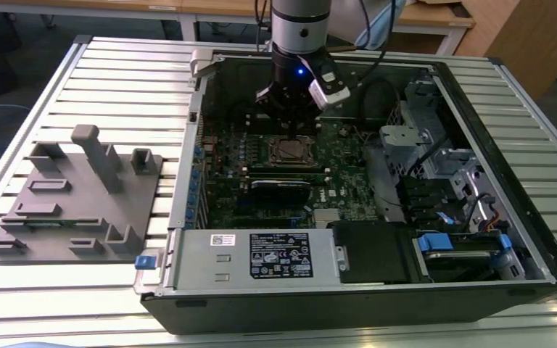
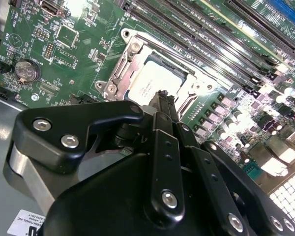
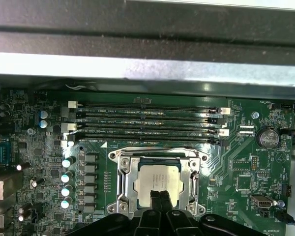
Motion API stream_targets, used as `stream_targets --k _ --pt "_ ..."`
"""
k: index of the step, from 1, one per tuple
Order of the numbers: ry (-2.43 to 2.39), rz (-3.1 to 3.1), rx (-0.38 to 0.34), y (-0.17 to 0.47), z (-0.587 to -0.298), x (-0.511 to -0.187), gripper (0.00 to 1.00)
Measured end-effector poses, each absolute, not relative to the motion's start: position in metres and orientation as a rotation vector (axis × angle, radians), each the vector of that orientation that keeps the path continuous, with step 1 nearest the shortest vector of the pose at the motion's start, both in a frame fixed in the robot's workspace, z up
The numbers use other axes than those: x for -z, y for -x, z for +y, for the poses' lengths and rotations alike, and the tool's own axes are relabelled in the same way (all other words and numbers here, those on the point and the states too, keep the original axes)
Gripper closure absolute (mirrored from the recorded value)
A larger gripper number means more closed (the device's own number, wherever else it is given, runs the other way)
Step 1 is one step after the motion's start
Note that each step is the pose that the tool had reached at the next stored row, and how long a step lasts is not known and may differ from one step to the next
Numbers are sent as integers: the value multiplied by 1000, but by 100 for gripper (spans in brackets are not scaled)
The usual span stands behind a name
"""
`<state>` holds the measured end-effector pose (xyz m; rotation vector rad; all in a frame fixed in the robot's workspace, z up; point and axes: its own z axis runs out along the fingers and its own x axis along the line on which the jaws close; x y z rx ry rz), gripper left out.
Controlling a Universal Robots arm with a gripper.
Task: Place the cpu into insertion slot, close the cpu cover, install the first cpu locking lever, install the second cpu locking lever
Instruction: 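Install the second cpu locking lever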
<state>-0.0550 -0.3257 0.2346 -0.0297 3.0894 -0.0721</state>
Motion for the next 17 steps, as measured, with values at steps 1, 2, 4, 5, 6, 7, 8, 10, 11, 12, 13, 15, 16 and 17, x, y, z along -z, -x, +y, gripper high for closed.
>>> stream_targets --k 1,2,4,5,6,7,8,10,11,12,13,15,16,17 --pt "30 3089 72 55 -326 -235 90" --pt "30 3089 71 55 -326 -235 90" --pt "30 3089 71 55 -326 -235 90" --pt "30 3090 71 55 -326 -235 90" --pt "30 3089 71 55 -326 -235 90" --pt "30 3090 71 55 -326 -235 90" --pt "30 3090 71 55 -326 -236 90" --pt "30 3090 71 55 -326 -237 90" --pt "30 3090 71 55 -326 -238 90" --pt "30 3089 71 55 -326 -239 90" --pt "30 3089 71 55 -326 -240 90" --pt "30 3089 71 55 -326 -242 90" --pt "30 3089 71 55 -326 -243 90" --pt "30 3089 71 55 -326 -244 90"
